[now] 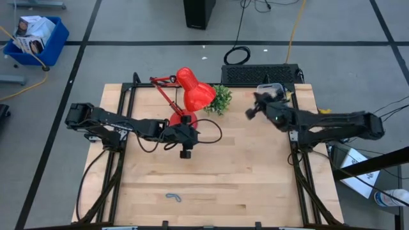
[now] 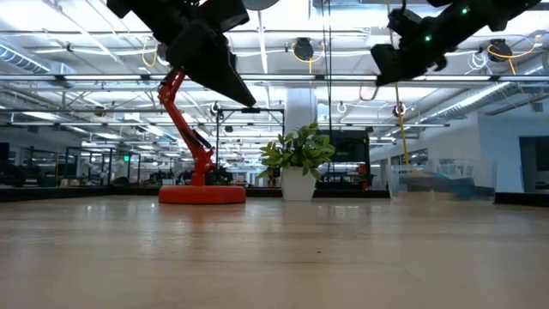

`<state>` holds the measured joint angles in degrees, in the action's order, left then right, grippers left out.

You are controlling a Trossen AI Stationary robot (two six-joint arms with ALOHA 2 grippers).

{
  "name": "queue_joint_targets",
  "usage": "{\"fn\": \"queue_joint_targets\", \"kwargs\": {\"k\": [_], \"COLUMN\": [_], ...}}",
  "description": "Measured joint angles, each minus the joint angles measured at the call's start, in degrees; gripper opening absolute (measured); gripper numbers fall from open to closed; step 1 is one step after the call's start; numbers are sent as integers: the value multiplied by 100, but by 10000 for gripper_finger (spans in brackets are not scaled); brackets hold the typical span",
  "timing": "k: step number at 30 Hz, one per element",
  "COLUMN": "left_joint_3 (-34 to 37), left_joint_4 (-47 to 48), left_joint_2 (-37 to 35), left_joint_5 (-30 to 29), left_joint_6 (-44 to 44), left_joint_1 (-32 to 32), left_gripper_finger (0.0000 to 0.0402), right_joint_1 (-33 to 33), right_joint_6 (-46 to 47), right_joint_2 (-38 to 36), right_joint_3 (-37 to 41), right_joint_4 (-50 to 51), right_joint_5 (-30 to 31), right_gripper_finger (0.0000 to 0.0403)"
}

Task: Pick and place rubber bands into bin
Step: Put the orange rubber band into the transparent bin

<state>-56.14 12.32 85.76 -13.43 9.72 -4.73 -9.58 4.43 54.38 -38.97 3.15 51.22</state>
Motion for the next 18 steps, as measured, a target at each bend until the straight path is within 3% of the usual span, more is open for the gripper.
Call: {"fn": "queue_joint_targets", "kwargs": {"k": [5,7,10,15,18], "left_joint_3": [0,0,0,0,0], "left_joint_4": [-32,-42,-42,-48,-51], "left_joint_2": [0,0,2,4,4], "left_joint_5": [2,2,2,2,2], "left_joint_6": [16,21,23,-1,6], "left_joint_1": [0,0,11,26,26], "left_gripper_finger": [182,182,182,182,182], "right_joint_1": [-938,-1339,-1919,-2683,-3008], "right_joint_6": [898,1222,1576,1785,1786], "right_joint_2": [-131,-104,-15,345,542], "right_joint_3": [-432,-519,-539,-465,-300], "right_joint_4": [1769,2315,2767,3321,3318], "right_joint_5": [-91,-538,-1458,-1581,-2161], "right_gripper_finger": [0,0,0,0,0]}}
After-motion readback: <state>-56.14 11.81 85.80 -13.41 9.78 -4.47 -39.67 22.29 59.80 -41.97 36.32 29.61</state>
